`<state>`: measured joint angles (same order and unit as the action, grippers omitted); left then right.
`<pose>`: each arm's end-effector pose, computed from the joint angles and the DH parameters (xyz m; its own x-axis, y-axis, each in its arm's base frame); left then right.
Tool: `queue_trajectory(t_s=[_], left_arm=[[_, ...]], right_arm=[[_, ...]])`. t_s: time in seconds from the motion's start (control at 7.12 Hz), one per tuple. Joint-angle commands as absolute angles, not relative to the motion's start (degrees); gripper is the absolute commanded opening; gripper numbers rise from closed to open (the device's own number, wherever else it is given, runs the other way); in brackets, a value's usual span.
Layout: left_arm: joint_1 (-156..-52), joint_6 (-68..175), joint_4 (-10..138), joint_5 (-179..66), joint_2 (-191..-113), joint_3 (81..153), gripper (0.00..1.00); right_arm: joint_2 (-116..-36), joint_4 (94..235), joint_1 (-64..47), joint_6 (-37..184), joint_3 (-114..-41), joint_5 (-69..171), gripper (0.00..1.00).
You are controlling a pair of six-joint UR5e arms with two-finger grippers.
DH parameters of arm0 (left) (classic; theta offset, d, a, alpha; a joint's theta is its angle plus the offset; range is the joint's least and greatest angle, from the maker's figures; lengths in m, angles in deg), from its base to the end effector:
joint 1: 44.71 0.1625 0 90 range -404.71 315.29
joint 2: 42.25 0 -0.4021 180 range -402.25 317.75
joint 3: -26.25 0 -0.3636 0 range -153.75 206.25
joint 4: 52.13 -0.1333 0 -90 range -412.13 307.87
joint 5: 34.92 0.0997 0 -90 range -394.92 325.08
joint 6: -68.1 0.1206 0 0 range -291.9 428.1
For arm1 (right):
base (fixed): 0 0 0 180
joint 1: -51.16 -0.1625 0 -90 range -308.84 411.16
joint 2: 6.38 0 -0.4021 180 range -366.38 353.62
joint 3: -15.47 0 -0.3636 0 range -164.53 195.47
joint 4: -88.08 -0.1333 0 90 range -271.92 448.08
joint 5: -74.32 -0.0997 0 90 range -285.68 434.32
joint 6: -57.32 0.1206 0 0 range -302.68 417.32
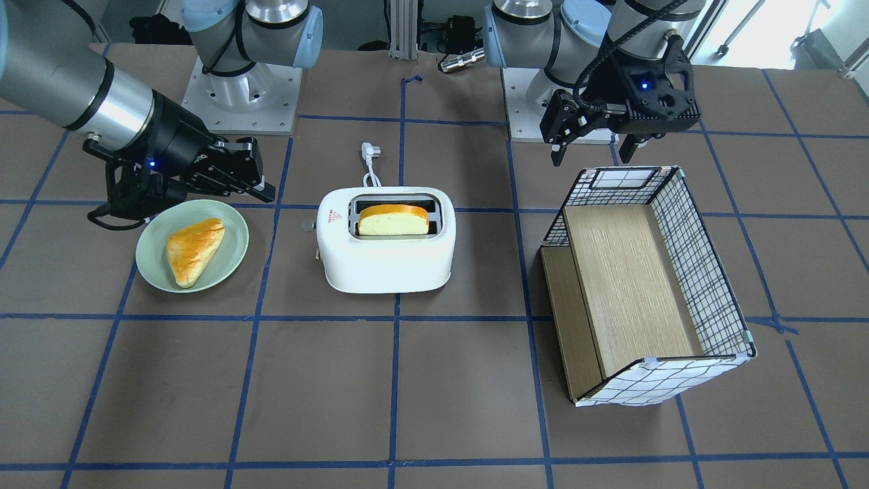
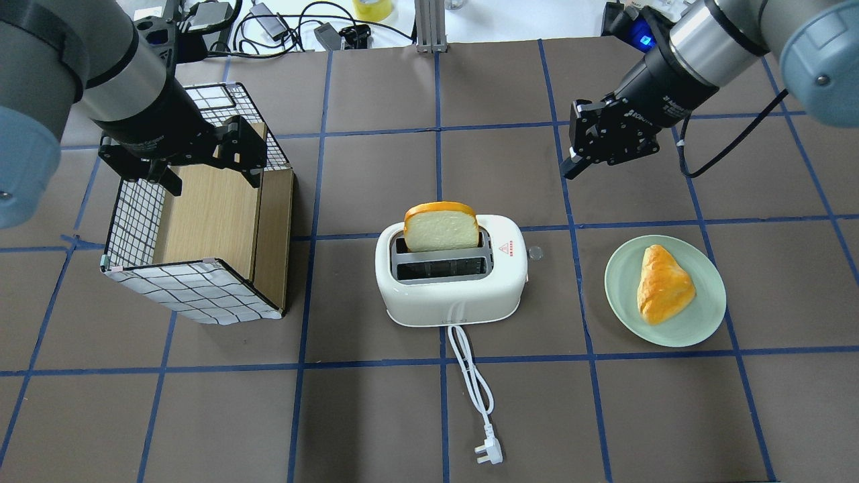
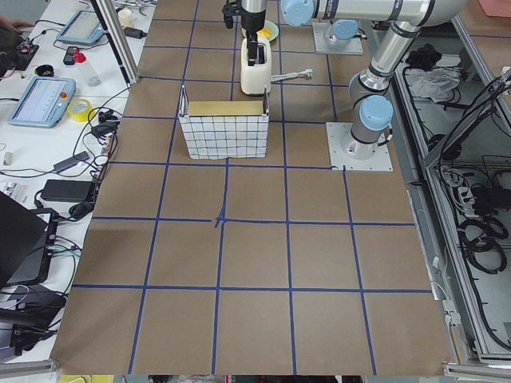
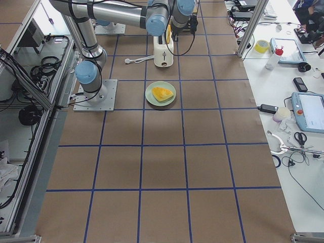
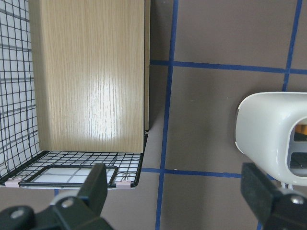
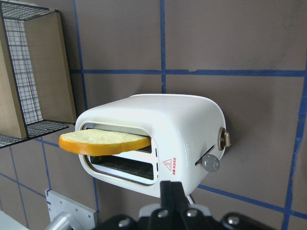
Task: Press toaster with right arm
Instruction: 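Move the right gripper down toward the toaster's side lever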
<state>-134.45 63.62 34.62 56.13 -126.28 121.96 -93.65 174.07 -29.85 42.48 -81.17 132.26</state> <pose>-0.1291 -0.4293 0.4498 -0.9964 -0.0836 -0.0135 -0.0826 0.9946 -0.0625 0.1244 -0.4765 0.3824 -0.8295 -0.0008 -0.5584 -0.0625 0.9938 0.0914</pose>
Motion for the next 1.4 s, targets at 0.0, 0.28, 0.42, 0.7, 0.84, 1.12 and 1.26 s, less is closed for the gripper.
queue_trajectory(t_s=[0.0, 0.28, 0.42, 0.7, 0.84, 1.12, 1.26], left_arm=[[-134.45, 63.62, 34.62, 56.13, -126.28, 121.96, 1.0], [-134.45, 63.62, 34.62, 56.13, -126.28, 121.96, 1.0], [-134.45, 63.62, 34.62, 56.13, -126.28, 121.96, 1.0], [-134.45, 63.62, 34.62, 56.13, -126.28, 121.96, 1.0], [-134.45, 63.62, 34.62, 56.04, -126.28, 121.96, 1.0], [-134.45, 63.62, 34.62, 56.13, -126.28, 121.96, 1.0], [-134.45, 63.62, 34.62, 56.13, -126.28, 121.96, 1.0]], right_arm=[[-93.65, 176.74, -25.85, 31.27, -89.43, 128.82, 0.0], [-93.65, 182.36, -24.34, 27.45, -98.83, 119.72, 0.0], [-93.56, 185.52, -23.99, 27.18, -101.48, 119.59, 0.0], [-92.69, 186.87, -23.81, 27.26, -102.47, 118.8, 0.0], [-91.64, 187.31, -23.81, 27.0, -102.74, 115.84, 0.0], [-91.45, 187.83, -23.81, 26.3, -103.62, 115.8, 0.0], [-91.45, 187.84, -23.81, 26.3, -103.62, 116.24, 0.0]])
